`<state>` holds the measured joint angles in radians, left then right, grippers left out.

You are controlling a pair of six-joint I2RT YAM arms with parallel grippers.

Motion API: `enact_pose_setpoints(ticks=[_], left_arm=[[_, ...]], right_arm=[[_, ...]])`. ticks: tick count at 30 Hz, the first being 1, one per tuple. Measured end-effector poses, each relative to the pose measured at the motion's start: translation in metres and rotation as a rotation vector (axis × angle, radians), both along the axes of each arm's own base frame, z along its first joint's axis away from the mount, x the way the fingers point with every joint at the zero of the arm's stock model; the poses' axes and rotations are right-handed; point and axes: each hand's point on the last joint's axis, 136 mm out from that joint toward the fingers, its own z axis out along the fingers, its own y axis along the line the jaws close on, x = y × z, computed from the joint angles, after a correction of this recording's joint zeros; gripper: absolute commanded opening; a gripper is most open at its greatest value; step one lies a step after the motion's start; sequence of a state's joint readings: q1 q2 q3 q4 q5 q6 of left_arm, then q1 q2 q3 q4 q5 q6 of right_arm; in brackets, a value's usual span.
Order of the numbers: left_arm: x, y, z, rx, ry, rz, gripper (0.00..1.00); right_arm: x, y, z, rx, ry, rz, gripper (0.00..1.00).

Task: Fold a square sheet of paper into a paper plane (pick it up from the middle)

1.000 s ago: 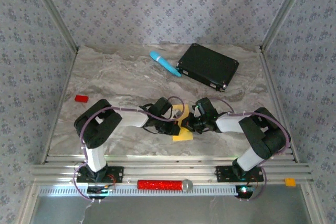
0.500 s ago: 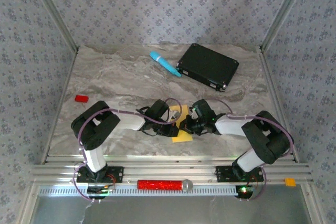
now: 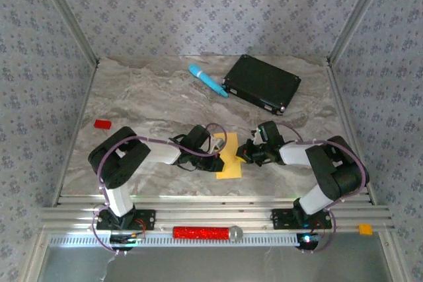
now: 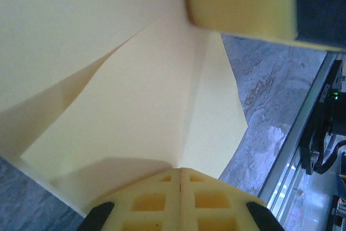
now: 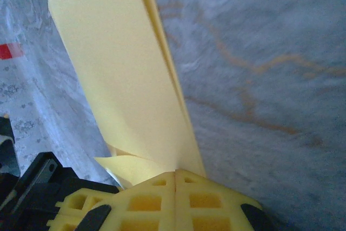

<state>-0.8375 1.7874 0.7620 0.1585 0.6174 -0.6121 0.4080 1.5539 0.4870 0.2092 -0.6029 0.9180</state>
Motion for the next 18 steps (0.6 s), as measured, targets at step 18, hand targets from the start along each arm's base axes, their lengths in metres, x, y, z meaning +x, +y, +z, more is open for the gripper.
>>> enact_pose_setpoints(ticks=[18], left_arm=[[0.0,0.0,0.001,0.007,0.001,-0.009,0.0]], right_arm=[[0.004,0.024,0.033,-0.016,-0.117,0.067,0.04]])
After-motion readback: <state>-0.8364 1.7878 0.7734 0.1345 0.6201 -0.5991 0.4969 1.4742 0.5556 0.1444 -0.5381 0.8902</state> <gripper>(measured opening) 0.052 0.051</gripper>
